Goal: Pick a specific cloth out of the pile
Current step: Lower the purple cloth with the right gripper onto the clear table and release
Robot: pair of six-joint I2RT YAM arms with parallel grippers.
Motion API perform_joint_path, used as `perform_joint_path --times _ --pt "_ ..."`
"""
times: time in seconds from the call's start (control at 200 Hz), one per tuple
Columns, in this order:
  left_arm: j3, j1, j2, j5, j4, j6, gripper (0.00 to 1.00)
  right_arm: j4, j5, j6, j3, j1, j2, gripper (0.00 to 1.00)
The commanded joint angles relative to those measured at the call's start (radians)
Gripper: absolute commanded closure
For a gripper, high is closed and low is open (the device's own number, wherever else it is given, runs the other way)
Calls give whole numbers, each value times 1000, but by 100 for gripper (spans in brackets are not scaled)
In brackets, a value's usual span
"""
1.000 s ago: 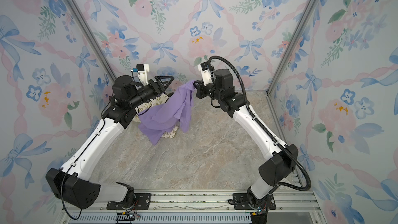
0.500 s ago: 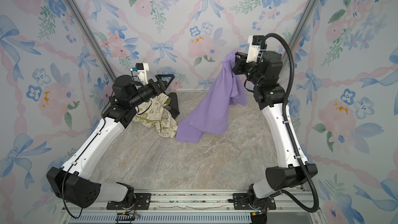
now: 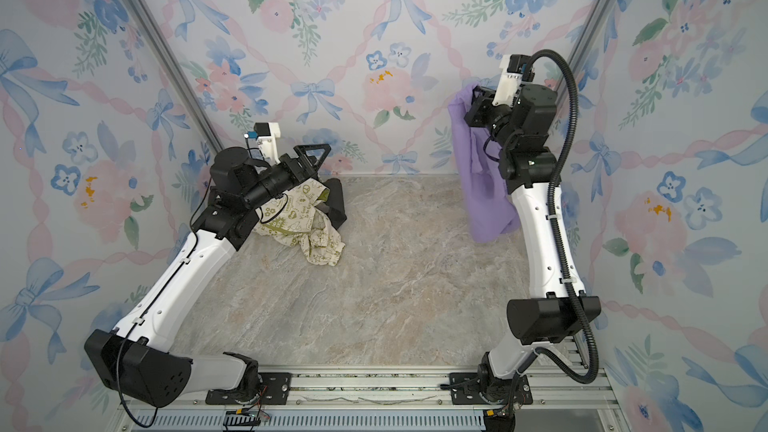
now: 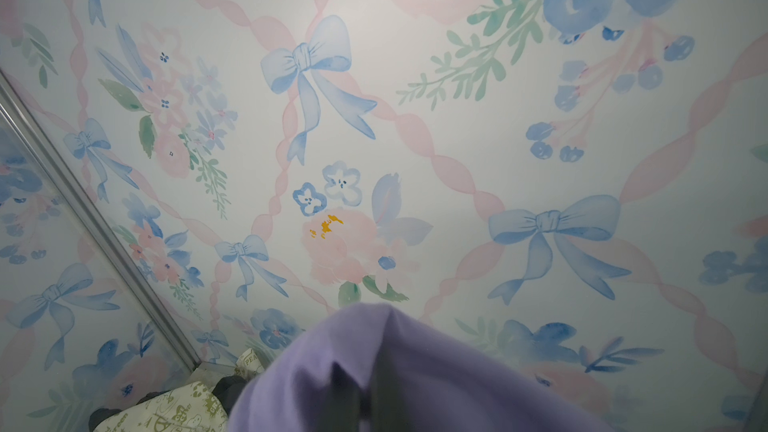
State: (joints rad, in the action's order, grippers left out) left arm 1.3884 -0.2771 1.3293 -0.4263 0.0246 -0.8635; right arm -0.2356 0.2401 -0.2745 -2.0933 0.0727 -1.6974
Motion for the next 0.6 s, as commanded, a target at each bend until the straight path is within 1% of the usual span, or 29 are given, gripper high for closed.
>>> perform_joint_path --times 0.0,0.335,0.595 --pt "-27 26 -45 -8 13 27 2 3 25 -9 -54 -8 -34 100" --pt "-69 61 -75 -24 21 32 2 -64 30 12 -77 -33 -87 100" --pt "-84 66 -85 -14 31 33 2 -115 -4 52 -65 -90 -91 100"
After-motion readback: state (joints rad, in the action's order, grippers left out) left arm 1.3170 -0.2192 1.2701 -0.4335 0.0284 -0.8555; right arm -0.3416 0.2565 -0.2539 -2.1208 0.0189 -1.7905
